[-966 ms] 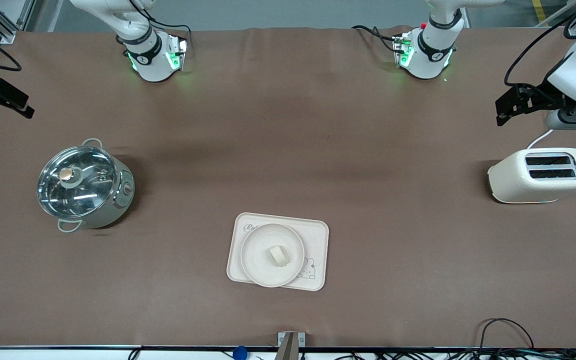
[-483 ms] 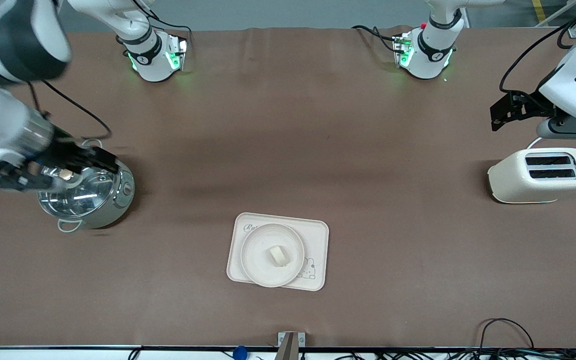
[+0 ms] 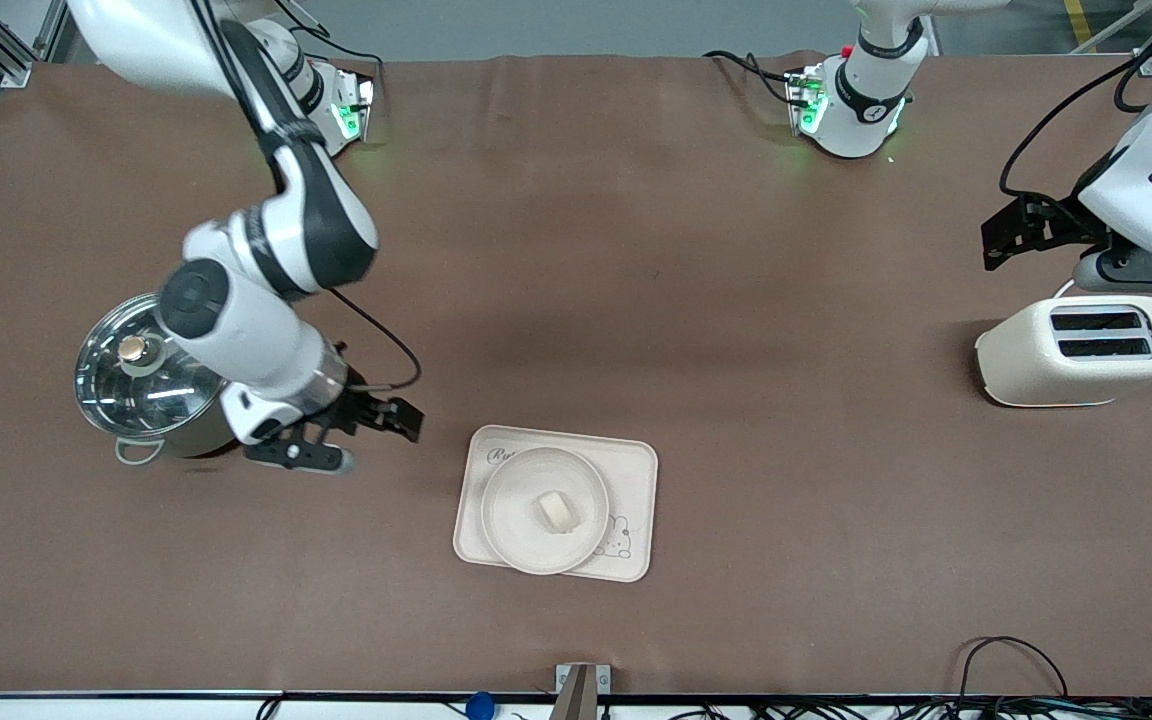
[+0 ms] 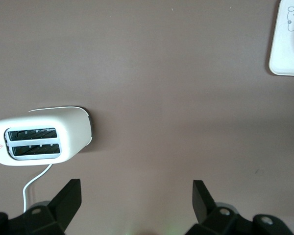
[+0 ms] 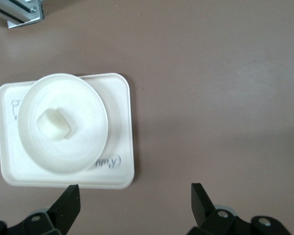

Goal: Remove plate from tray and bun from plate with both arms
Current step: 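Reach the right gripper over the white plate on the tray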

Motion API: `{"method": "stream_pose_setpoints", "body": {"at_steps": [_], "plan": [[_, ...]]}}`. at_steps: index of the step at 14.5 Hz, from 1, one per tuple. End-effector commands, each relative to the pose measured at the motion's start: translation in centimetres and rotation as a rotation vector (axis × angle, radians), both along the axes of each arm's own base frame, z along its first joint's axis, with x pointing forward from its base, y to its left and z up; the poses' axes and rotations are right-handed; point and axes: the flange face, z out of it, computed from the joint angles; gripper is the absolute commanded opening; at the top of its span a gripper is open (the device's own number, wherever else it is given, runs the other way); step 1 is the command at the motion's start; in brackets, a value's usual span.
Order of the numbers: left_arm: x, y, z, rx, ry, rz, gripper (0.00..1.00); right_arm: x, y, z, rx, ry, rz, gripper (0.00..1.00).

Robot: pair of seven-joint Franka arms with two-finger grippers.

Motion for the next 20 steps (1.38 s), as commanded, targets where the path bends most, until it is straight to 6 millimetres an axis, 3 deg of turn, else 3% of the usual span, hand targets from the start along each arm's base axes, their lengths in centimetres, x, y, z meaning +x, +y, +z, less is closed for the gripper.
{"method": "stream_pose_setpoints", "body": {"at_steps": [1, 5, 8, 9, 12, 15, 16, 19, 20], "plan": [[0.3, 0.4, 0.6, -0.013, -0.011, -0.006, 1.0, 2.7, 0.1, -5.0, 0.042, 0.007, -0.119, 1.0], [0.3, 0.7, 0.6, -0.012, -0.011, -0.003, 1.0, 4.6, 2.9, -11.4, 0.079, 0.005, -0.202, 1.0], [0.4, 0.7, 0.4, -0.012, -0.008, -0.003, 1.0, 4.7, 5.0, -14.2, 0.106, -0.028, -0.204, 0.99], [0.5, 0.7, 0.3, -0.012, -0.006, -0.002, 1.0, 4.6, 5.5, -15.3, 0.114, -0.038, -0.199, 0.95], [0.5, 0.6, 0.2, -0.022, -0.003, 0.004, 1.0, 4.2, 8.2, -16.5, 0.14, -0.078, -0.173, 0.84], [0.8, 0.6, -0.2, -0.02, 0.002, 0.007, 1.0, 4.2, 8.4, -16.4, 0.139, -0.083, -0.162, 0.71], [0.8, 0.5, -0.3, -0.019, 0.002, 0.006, 1.0, 4.2, 8.4, -16.3, 0.139, -0.085, -0.161, 0.59], [0.9, 0.6, -0.5, -0.016, 0.005, 0.007, 1.0, 4.0, 8.6, -16.5, 0.137, -0.09, -0.151, 0.03], [1.0, 0.6, -0.5, -0.016, 0.006, 0.007, 1.0, 4.0, 8.5, -16.6, 0.137, -0.096, -0.15, 0.0]]}}
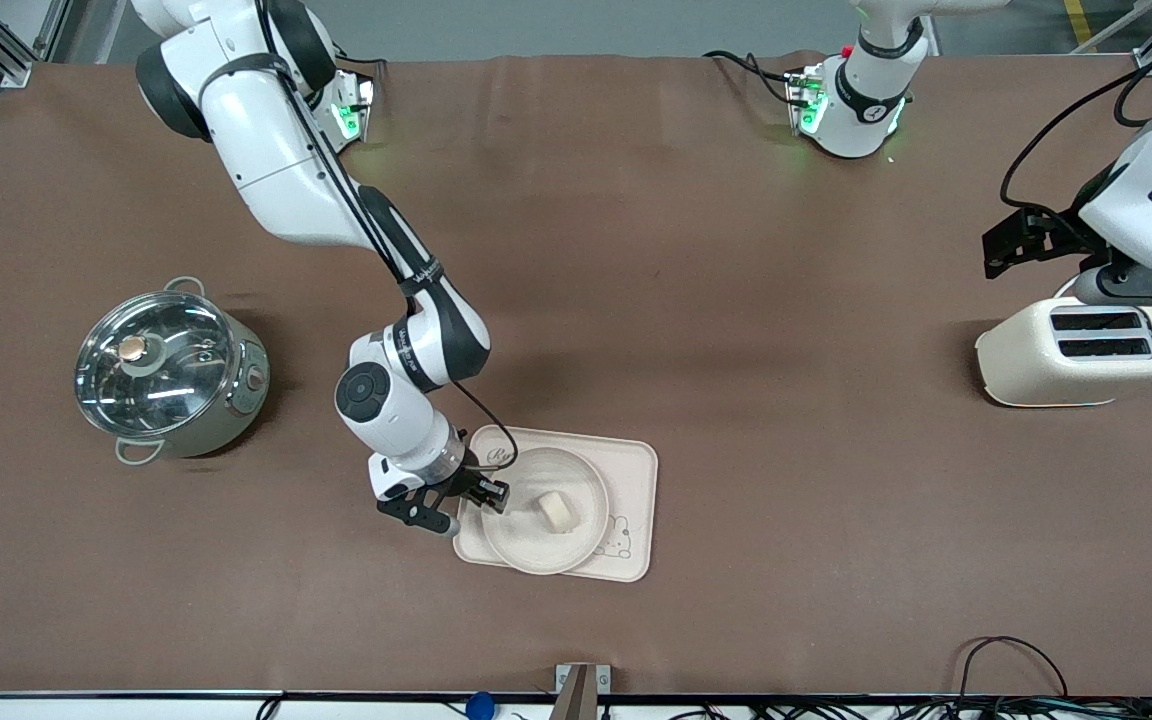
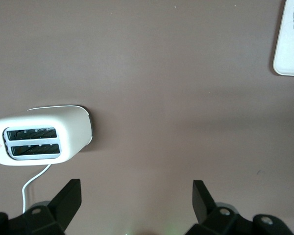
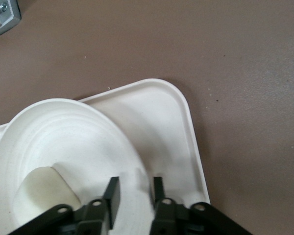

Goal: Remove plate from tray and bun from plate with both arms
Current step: 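Grasp the plate rim with the right gripper and lift it off the tray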

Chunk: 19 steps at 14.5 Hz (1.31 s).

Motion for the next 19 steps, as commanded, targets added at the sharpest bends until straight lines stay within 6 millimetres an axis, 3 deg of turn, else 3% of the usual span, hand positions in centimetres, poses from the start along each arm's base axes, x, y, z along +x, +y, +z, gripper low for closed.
{"method": "stream_pose_setpoints", "body": {"at_steps": [1, 4, 8, 11, 14, 17, 19], "plan": [[0.3, 0.2, 0.3, -0.016, -0.007, -0.001, 1.0, 0.2, 0.0, -0.1, 0.007, -0.013, 0.005, 0.0], [0.4, 0.1, 0.2, -0.016, -0.009, -0.001, 1.0, 0.2, 0.0, 0.1, 0.002, -0.029, 0.038, 0.0], [0.6, 0.0, 0.1, -0.019, -0.01, -0.001, 1.0, -0.5, -0.1, 2.7, 0.001, -0.031, 0.056, 0.0], [0.5, 0.0, 0.2, -0.019, -0.013, -0.001, 1.0, -5.3, 2.5, 4.4, -0.031, -0.017, 0.16, 0.0], [0.5, -0.4, 0.8, -0.019, -0.025, -0.006, 1.0, -10.9, 0.9, 6.4, -0.054, 0.007, 0.18, 0.0], [0.3, -0.9, 0.9, -0.023, -0.028, 0.026, 1.0, -18.3, -1.0, 5.2, -0.074, -0.017, 0.195, 0.0], [0.3, -1.0, 0.9, -0.024, -0.03, 0.052, 1.0, -21.2, -1.1, 4.0, -0.082, -0.011, 0.213, 0.0]]}}
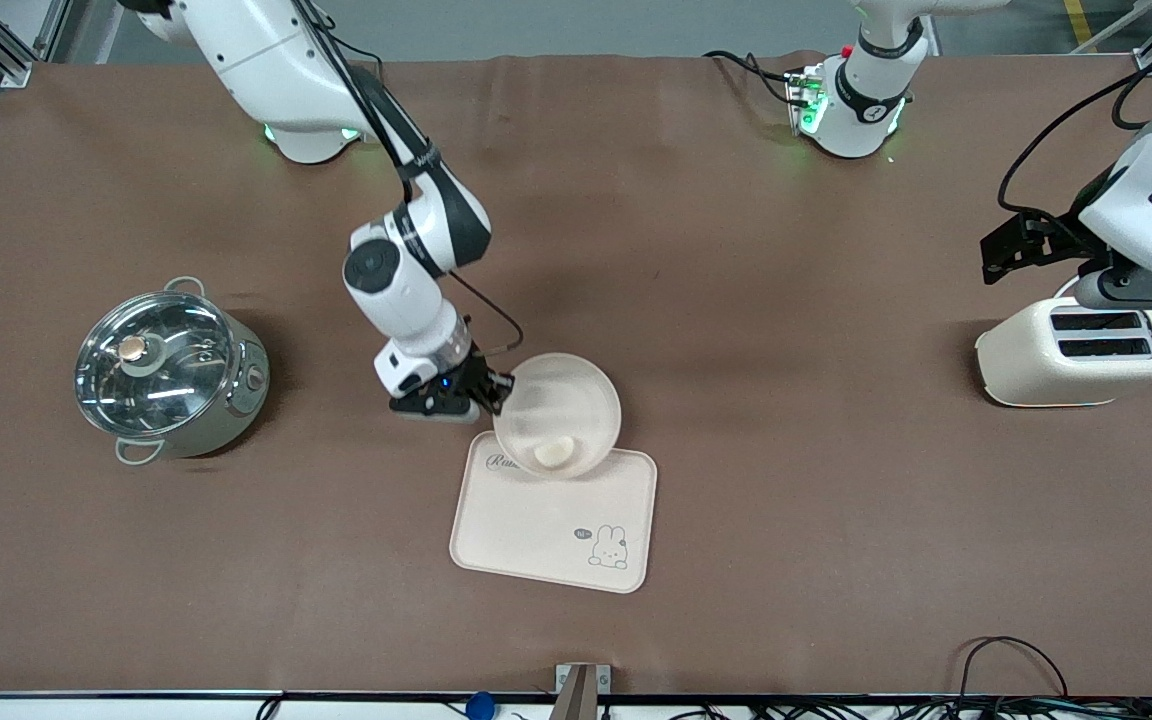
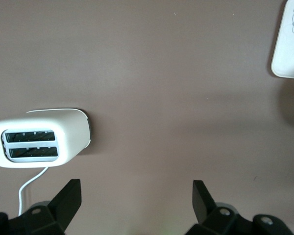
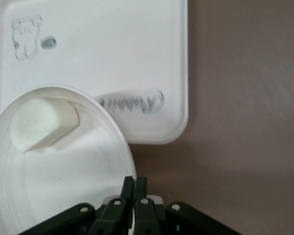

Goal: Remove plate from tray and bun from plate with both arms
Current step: 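Grasp the plate rim with the right gripper and lift it off the tray, then lower the plate onto the table beside the tray and open the right gripper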

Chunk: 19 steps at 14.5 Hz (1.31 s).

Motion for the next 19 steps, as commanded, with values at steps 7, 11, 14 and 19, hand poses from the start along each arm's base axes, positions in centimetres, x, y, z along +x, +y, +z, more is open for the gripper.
{"method": "stream_pose_setpoints", "body": {"at_steps": [7, 11, 14, 19], "plan": [[-0.5, -1.8, 0.8, -0.026, -0.006, 0.004, 1.0, -10.4, 0.8, -3.0, -0.013, -0.016, 0.078, 0.08], [0.1, -4.3, -1.2, -0.022, 0.017, 0.054, 1.0, -9.8, 0.2, -2.0, -0.008, -0.027, 0.072, 0.9], [1.0, -8.0, -3.4, -0.033, 0.016, 0.116, 1.0, -6.2, -1.5, 3.1, -0.012, 0.053, 0.029, 1.0], [1.6, -15.1, -7.5, -0.058, 0.01, 0.178, 1.0, -4.3, -1.6, 5.2, -0.022, 0.107, 0.036, 1.0]]}}
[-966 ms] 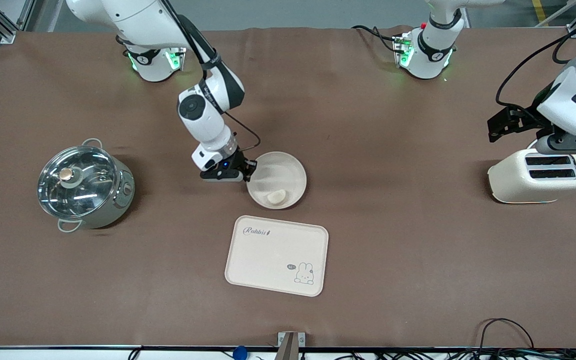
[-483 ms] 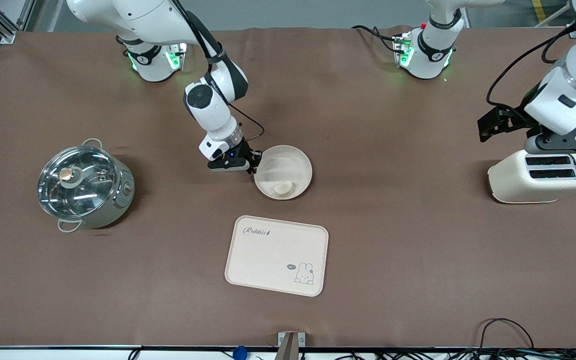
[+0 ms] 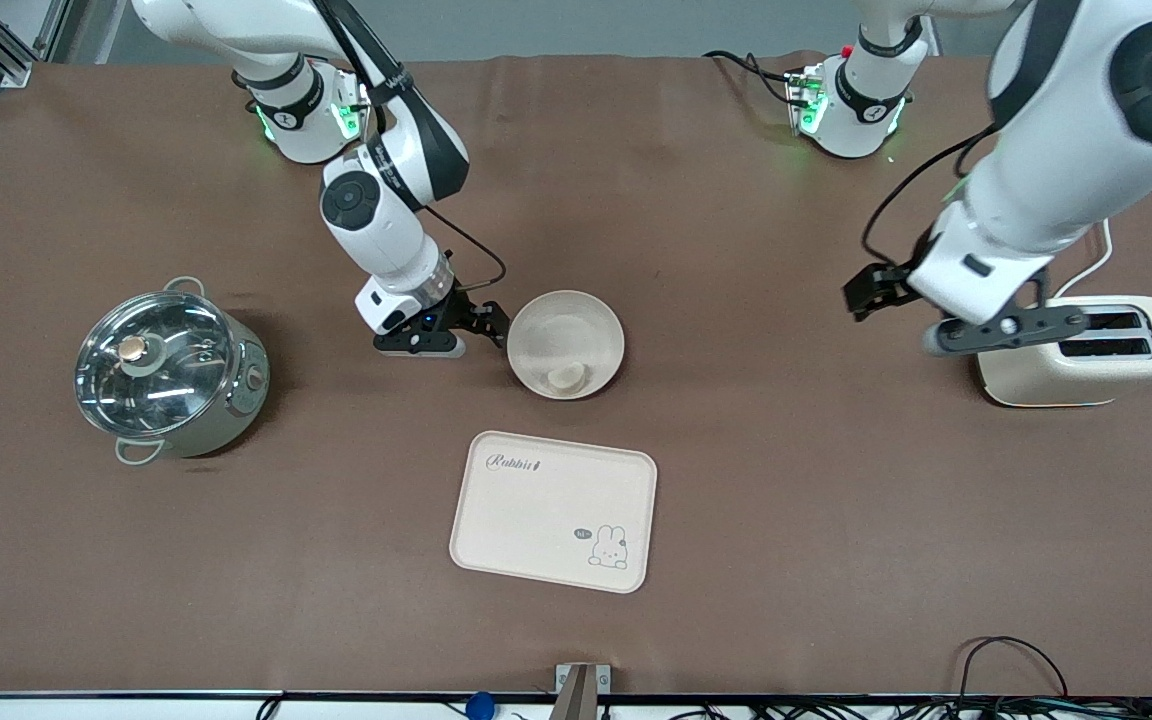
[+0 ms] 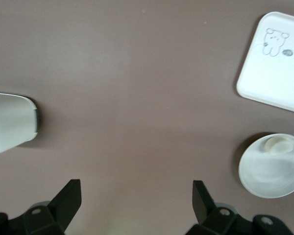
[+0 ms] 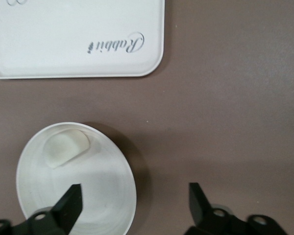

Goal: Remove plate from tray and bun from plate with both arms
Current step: 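Withdraw the right gripper while the left gripper reaches the plate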

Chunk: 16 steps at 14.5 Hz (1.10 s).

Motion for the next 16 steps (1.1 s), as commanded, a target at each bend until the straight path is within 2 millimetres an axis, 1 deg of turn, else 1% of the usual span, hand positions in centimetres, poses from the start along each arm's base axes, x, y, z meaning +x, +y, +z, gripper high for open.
{"method": "stream_pose_setpoints", "body": {"at_steps": [1, 3, 4, 5, 6, 7, 8, 9, 10, 11, 12, 14, 15, 16], "plan": [[0.2, -4.2, -2.5, -0.027, 0.011, 0.044, 1.0, 1.3, -0.7, 0.7, 0.014, -0.016, -0.008, 1.0], [0.2, -8.3, -6.1, -0.02, 0.026, 0.09, 1.0, 4.6, -2.2, 3.6, 0.026, -0.038, -0.023, 1.0], [0.0, -11.3, -8.2, -0.026, 0.014, 0.119, 1.0, 6.4, -3.6, 5.0, 0.022, -0.015, -0.029, 1.0], [-0.4, -13.9, -10.0, -0.032, 0.009, 0.144, 1.0, 7.6, -4.9, 6.0, 0.01, 0.007, -0.017, 1.0], [-0.8, -15.9, -11.9, -0.029, 0.009, 0.183, 1.0, 8.6, -6.0, 6.9, -0.016, 0.002, 0.014, 1.0], [-1.2, -17.7, -13.5, -0.024, 0.005, 0.227, 1.0, 9.3, -7.8, 6.9, -0.054, -0.006, 0.027, 1.0], [-2.1, -19.9, -15.2, -0.026, 0.007, 0.272, 1.0, 9.7, -9.1, 6.8, -0.092, -0.002, 0.049, 1.0], [-2.6, -21.4, -16.7, -0.027, 0.009, 0.31, 1.0, 9.7, -10.4, 7.0, -0.126, 0.021, 0.075, 1.0], [-3.3, -23.0, -18.6, -0.022, 0.014, 0.353, 1.0, 9.9, -12.5, 8.7, -0.151, 0.034, 0.072, 1.0], [-3.9, -24.4, -20.1, -0.023, 0.011, 0.393, 1.0, 9.7, -14.4, 11.2, -0.158, 0.037, 0.052, 1.0], [-4.3, -25.5, -21.6, -0.02, -0.001, 0.431, 1.0, 8.9, -16.1, 13.9, -0.163, 0.05, 0.034, 1.0], [-4.5, -26.9, -25.0, -0.025, -0.019, 0.521, 1.0, 6.2, -18.4, 19.5, -0.175, 0.092, 0.017, 1.0], [-4.7, -27.8, -26.3, -0.043, -0.03, 0.553, 1.0, 4.7, -19.3, 22.4, -0.184, 0.096, 0.018, 1.0], [-4.8, -28.7, -27.7, -0.07, -0.039, 0.592, 1.0, 3.6, -21.1, 24.9, -0.201, 0.092, 0.029, 1.0]]}}
